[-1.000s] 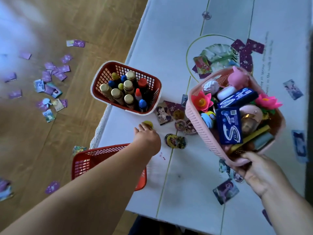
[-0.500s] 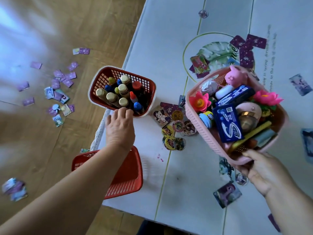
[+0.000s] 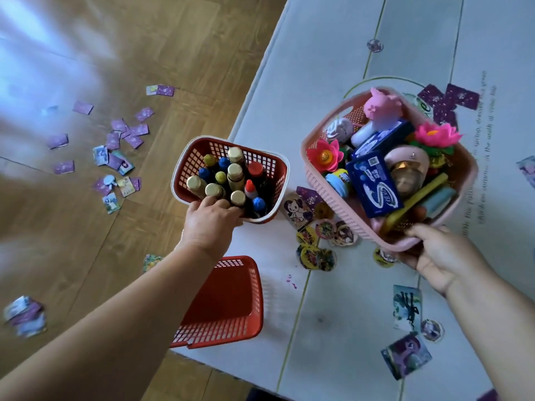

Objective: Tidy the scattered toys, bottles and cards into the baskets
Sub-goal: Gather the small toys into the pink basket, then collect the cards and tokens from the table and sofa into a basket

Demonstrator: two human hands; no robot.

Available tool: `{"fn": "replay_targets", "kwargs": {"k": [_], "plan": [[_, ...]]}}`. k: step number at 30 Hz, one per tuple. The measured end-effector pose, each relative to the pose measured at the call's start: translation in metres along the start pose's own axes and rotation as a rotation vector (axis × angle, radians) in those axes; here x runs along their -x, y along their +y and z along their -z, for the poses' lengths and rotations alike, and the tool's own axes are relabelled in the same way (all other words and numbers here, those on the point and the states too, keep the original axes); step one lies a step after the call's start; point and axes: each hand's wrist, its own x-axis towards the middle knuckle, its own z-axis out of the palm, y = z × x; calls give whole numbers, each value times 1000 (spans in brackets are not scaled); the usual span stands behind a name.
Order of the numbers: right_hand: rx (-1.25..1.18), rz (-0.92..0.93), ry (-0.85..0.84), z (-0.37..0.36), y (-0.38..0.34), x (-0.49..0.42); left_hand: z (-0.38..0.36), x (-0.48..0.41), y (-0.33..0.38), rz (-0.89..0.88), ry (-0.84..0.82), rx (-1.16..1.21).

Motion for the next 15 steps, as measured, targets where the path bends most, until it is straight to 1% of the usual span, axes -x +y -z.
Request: {"fn": "replay_targets", "kwargs": {"k": [6, 15], "plan": [[79, 19, -83, -68, -29, -27, -1, 27, -12, 31, -106, 92], [242, 48, -203, -176, -53, -57, -10, 58, -22, 10, -21, 218]]}}
